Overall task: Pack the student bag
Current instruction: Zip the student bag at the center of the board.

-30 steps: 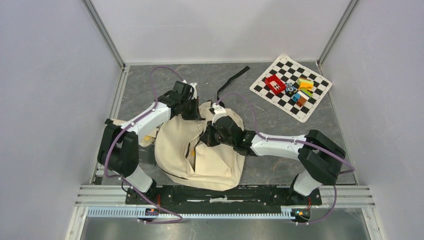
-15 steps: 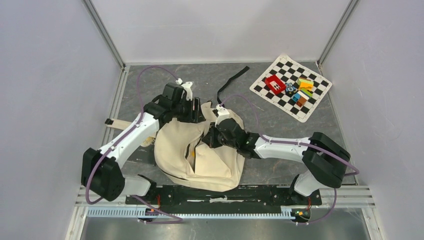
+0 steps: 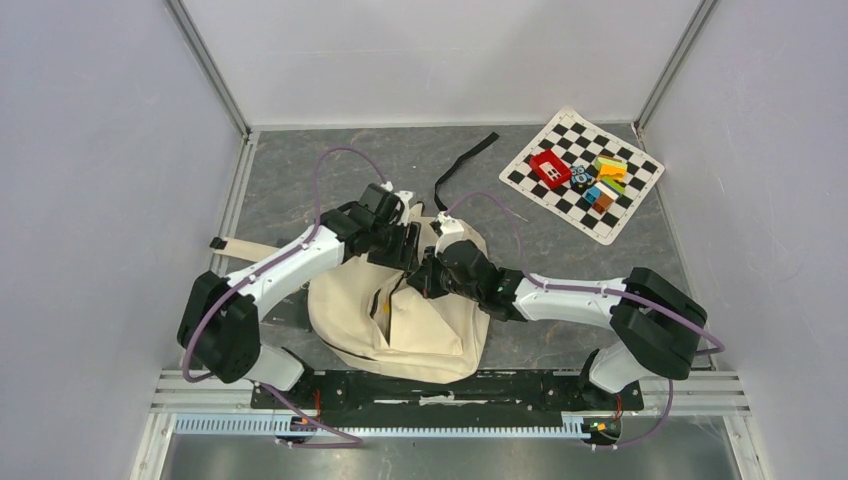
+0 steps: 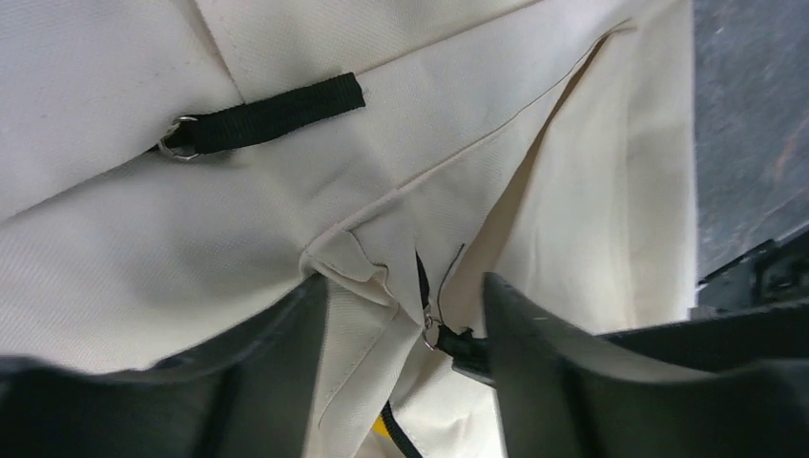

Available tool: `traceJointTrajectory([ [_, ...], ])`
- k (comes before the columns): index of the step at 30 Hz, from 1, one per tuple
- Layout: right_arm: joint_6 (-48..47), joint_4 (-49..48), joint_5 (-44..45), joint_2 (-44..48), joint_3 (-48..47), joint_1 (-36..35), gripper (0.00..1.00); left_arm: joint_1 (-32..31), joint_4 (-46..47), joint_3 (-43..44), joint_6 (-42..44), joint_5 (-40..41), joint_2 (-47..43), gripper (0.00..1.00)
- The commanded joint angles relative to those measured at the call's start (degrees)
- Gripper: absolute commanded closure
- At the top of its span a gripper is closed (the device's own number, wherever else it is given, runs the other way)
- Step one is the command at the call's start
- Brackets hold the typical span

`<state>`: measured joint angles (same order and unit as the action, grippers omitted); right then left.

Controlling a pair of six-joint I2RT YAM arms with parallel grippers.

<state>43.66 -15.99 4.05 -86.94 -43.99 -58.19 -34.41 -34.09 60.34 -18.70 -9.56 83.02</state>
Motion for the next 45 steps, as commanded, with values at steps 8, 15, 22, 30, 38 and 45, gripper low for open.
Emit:
traceJointTrajectory([
  [8, 0.4, -1.0, -0.8, 0.8, 0.1, -1.4, 1.0, -2.7, 0.8, 2.0, -2.3, 8.3, 3.2, 0.9],
  [15, 1.0, -1.0, -1.8, -3.1, -2.4, -1.9, 1.0, -2.7, 2.6, 3.9, -2.8, 10.9, 2.5, 0.93],
  [22, 0.7, -1.0, -3.8, -4.2, -5.0, -4.4, 1.0, -2.6, 3.6, 5.5, -2.8, 12.8, 3.9, 0.95],
  [30, 0.8, -0.2, -3.9, -5.4, -6.0, -8.5, 1.0, -2.1, 4.8, 7.7, -4.2, 14.3, 4.1, 0.96],
  [38, 1.4, -0.2, -6.7, -5.8, -6.4, -10.8, 1.0, -0.6, 6.5, 10.0, -6.3, 13.9, 5.2, 0.97],
  [45, 0.2, 1.6, -5.8, -3.3, -7.2, -11.4, 1.0, 1.6, 7.5, 11.1, -6.7, 14.3, 6.7, 0.98],
])
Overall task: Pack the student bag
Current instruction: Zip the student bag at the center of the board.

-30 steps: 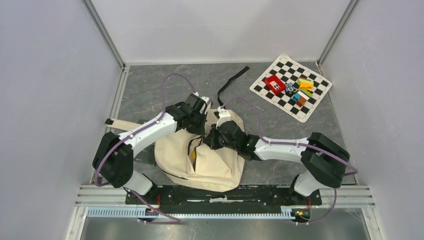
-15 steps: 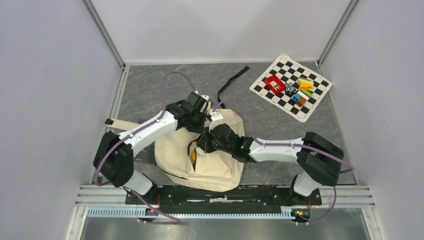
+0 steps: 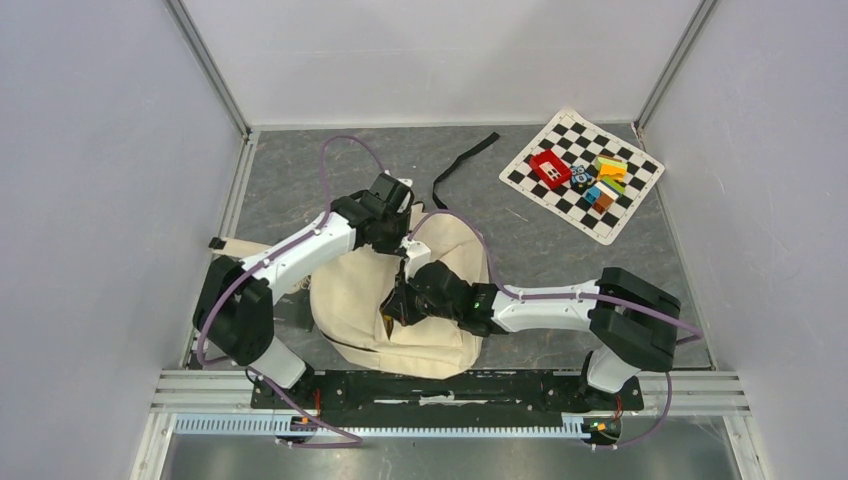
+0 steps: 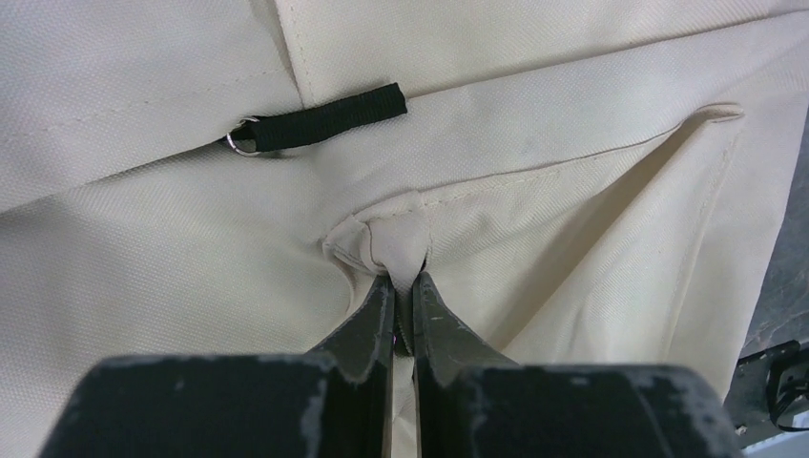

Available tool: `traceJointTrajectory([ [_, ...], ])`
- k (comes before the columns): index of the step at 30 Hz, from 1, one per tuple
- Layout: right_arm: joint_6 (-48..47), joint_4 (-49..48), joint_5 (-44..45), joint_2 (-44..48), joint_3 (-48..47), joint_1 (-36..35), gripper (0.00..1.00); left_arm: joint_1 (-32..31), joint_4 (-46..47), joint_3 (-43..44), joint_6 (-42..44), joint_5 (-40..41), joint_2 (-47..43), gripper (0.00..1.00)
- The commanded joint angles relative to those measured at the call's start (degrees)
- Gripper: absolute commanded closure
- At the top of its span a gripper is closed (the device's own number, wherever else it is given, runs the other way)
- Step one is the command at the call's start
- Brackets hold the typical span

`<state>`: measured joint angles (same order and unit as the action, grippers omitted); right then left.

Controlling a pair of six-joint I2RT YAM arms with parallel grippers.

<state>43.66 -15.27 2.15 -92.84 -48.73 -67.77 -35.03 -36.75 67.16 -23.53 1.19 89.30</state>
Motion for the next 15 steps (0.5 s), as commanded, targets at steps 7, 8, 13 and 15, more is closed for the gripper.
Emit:
traceJointTrajectory([
  [7, -1.1, 2.9, -0.9, 4.7, -1.1, -1.9, 1.0, 7.3, 13.5, 6.1, -4.1, 3.3, 2.4, 0.98],
  [8, -1.1, 2.9, -0.8, 4.8, -0.6, -1.9, 1.0, 7.8, 14.2, 6.1, -4.4, 2.9, 2.6, 0.98],
  [13, -1.0, 3.1, -1.1, 5.2, 1.8, -2.1, 1.0, 9.2, 15.1, 6.7, -4.6, 2.0, 4.6, 0.98],
  [15, -0.9, 3.1, -1.2, 5.7, 3.2, -2.4, 1.0, 10.1, 14.9, 7.0, -4.5, 2.0, 5.4, 0.98],
])
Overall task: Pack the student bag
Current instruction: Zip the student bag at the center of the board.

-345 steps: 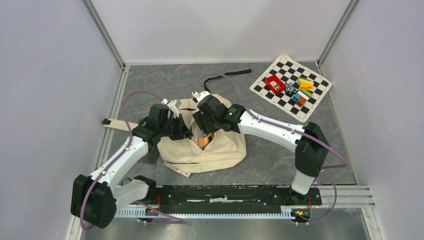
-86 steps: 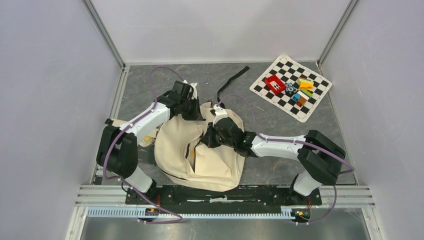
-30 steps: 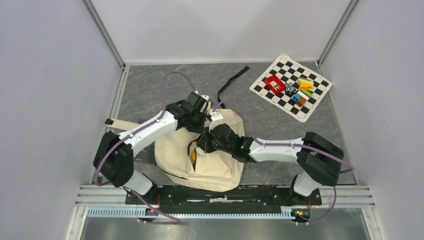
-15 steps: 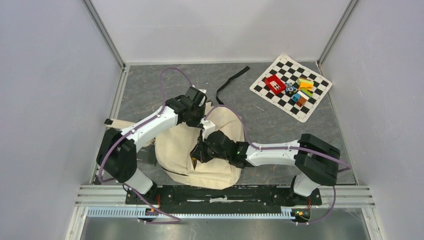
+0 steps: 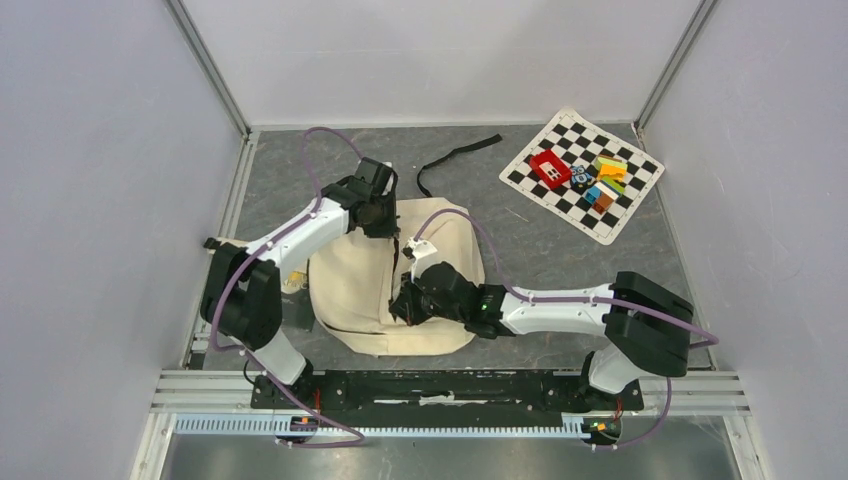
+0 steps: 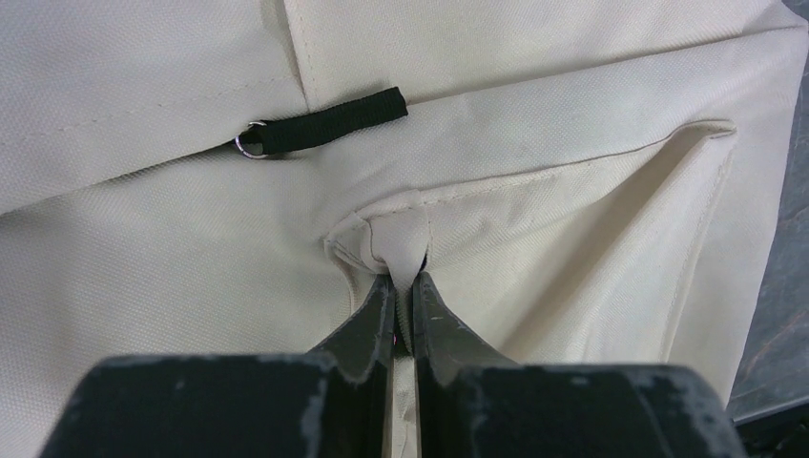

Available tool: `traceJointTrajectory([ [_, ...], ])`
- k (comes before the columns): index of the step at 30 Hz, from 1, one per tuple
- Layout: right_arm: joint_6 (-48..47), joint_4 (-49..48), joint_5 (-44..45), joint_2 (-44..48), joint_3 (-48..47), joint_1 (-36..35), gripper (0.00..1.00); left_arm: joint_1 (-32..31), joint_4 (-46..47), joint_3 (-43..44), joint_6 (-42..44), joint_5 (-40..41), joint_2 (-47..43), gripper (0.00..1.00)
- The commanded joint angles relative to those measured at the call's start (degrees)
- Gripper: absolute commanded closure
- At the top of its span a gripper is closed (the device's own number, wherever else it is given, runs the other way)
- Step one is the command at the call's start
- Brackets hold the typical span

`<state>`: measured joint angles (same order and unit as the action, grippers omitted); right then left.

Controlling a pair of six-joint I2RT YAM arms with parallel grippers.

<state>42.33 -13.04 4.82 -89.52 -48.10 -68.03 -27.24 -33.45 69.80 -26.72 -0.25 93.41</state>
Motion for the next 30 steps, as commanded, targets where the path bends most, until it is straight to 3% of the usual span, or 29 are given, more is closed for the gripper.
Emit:
traceJointTrajectory([
  [1, 0.6, 1.0, -3.9, 2.8, 3.4, -2.3, 1.0, 2.8, 11.7, 4.4, -1.4, 3.4, 1.7, 0.98],
  [24, -3.8, 6.4, -7.4, 6.5, 7.5, -3.3, 1.0, 4.6, 8.7, 6.4, 1.3, 6.6, 1.0, 0.98],
  [30, -6.5, 13.7, -2.3, 9.7, 4.2, -3.3, 1.0, 4.6, 9.6, 4.8, 1.5, 2.6, -0.6, 0.96],
])
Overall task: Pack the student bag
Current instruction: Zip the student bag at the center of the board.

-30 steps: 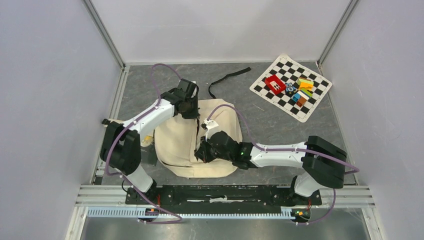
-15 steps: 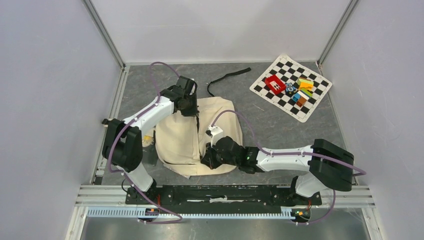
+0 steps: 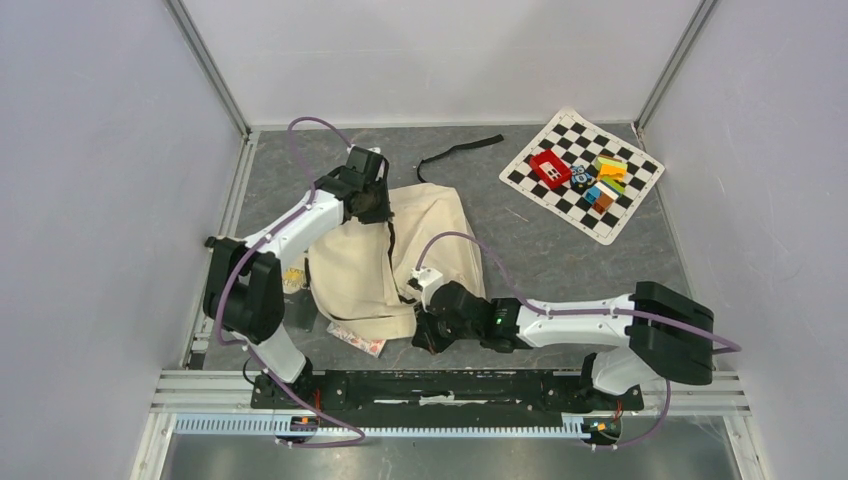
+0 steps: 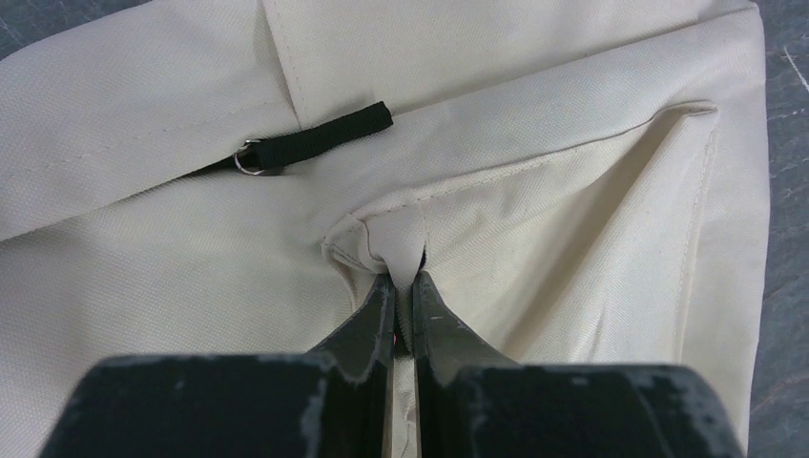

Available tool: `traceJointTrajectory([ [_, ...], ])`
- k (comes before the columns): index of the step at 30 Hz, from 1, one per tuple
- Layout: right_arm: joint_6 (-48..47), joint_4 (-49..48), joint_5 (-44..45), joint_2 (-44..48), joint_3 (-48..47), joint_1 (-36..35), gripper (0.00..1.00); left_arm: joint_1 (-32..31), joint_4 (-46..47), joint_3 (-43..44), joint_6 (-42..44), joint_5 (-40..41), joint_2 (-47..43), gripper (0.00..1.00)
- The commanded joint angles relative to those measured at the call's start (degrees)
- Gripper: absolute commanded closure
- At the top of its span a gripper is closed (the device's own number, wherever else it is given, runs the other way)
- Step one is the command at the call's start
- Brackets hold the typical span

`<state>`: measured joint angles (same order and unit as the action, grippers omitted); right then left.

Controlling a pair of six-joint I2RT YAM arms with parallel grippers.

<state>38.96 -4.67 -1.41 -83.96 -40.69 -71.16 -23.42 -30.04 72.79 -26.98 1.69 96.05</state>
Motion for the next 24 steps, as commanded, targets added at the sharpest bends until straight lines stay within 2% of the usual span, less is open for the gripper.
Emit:
traceJointTrajectory([
  [1, -3.9, 8.3, 6.3, 5.3, -4.2, 0.0, 0.92, 0.7, 6.2, 1.1, 1.8, 0.3, -3.8, 0.92],
  [2, -4.5, 10.2, 8.3, 6.2, -5.1, 0.0, 0.83, 0.9, 6.2, 0.5, 1.8, -0.1, -4.4, 0.87],
  [4, -6.0, 14.2, 12.4, 8.5, -6.6, 0.6, 0.64, 0.8, 6.0, -0.8, 1.6, -1.1, -5.7, 0.67],
  [6, -7.2, 17.3, 16.0, 10.7, -7.3, 1.6, 0.46, 0.8, 5.9, -2.1, 1.2, -1.4, -7.3, 0.41],
  [7, -8.0, 18.6, 17.3, 11.9, -7.5, 2.3, 0.38, 0.8, 6.0, -3.0, 1.0, -3.1, -8.2, 0.31],
  [9, -9.7, 21.3, 19.1, 13.6, -7.7, 4.5, 0.26, 0.9, 5.3, -4.4, 0.6, -3.8, -10.7, 0.19],
  [10, -10.5, 22.4, 19.2, 14.3, -7.8, 5.8, 0.23, 0.9, 4.7, -4.9, 0.5, -4.2, -11.8, 0.15],
  [15, -12.9, 27.0, 18.3, 17.0, -5.6, 15.8, 0.18, 1.1, 0.8, -8.9, 1.4, -5.9, -20.0, 0.01],
  [19, -13.0, 26.5, 16.5, 18.0, -2.3, 19.9, 0.19, 4.3, -3.8, -12.5, 3.3, -5.4, -24.7, 0.0],
  [21, -12.5, 25.6, 15.0, 17.5, -1.2, 20.4, 0.2, 8.0, -3.9, -15.0, 3.5, -5.5, -26.9, 0.0],
  [23, -12.1, 23.1, 12.3, 16.8, 0.3, 20.5, 0.3, 10.7, -4.0, -17.0, 2.8, -5.1, -29.2, 0.0],
  [24, -12.0, 22.0, 11.3, 16.4, 1.0, 20.6, 0.41, 11.4, -3.9, -17.7, 2.3, -4.6, -30.3, 0.0],
])
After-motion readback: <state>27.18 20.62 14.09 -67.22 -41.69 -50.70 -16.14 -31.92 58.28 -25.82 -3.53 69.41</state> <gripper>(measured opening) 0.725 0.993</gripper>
